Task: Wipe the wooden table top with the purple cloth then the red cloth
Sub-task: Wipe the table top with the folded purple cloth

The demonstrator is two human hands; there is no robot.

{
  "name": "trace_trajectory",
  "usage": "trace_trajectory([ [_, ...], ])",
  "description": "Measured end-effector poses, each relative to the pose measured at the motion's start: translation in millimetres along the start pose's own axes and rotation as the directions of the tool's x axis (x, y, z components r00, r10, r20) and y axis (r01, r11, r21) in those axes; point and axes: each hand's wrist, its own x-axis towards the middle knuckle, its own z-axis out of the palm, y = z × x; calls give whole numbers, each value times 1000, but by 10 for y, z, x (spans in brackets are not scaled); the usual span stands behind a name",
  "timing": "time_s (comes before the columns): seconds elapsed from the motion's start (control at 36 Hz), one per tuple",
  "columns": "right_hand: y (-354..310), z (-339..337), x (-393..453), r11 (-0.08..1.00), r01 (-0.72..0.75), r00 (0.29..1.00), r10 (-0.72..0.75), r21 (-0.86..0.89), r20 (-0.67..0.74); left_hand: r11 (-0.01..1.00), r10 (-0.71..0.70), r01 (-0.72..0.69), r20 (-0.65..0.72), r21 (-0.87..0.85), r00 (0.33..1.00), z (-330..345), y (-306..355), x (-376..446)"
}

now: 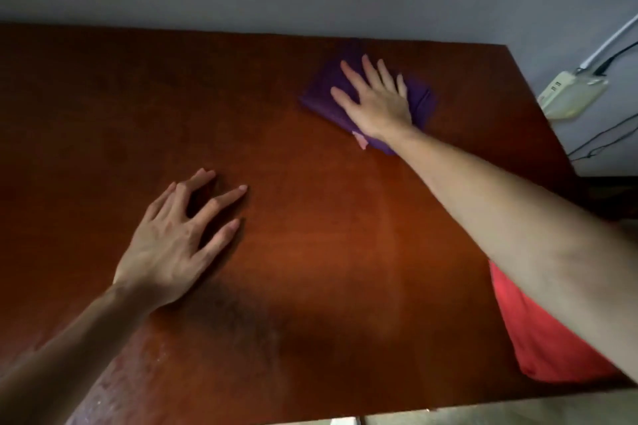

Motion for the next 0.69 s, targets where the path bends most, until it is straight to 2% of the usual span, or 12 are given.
trace_trajectory([
  [0.17,89,104,-1695,996,81,995,-83,-33,-59,998,-51,52,-25,33,998,4,87,-34],
  [0.25,109,138,-2572,986,161,983,-165,-49,-81,994,-76,84,-113,74,991,18,175,-91],
  [0.33,129,137,-3090,970,232,971,-236,-78,-43,989,-141,145,-212,6,967,98,384,-171],
  [0.39,136,115,-3113,969,237,971,-239,-69,-26,985,-172,164,-240,-54,955,186,590,-181],
  [0.44,160,74,-3012,961,271,963,-271,-55,12,989,-141,126,-252,-76,957,262,824,-134],
  [0.58,479,-75,-2382,832,552,830,-542,-56,134,985,-131,93,-268,-149,955,410,1190,92],
  [0.64,637,-127,-2020,795,605,789,-591,-47,168,986,-121,84,-277,-141,953,456,1246,207],
  [0.69,795,-149,-1638,790,609,788,-594,-65,166,991,-78,48,-248,-123,966,500,1279,335],
])
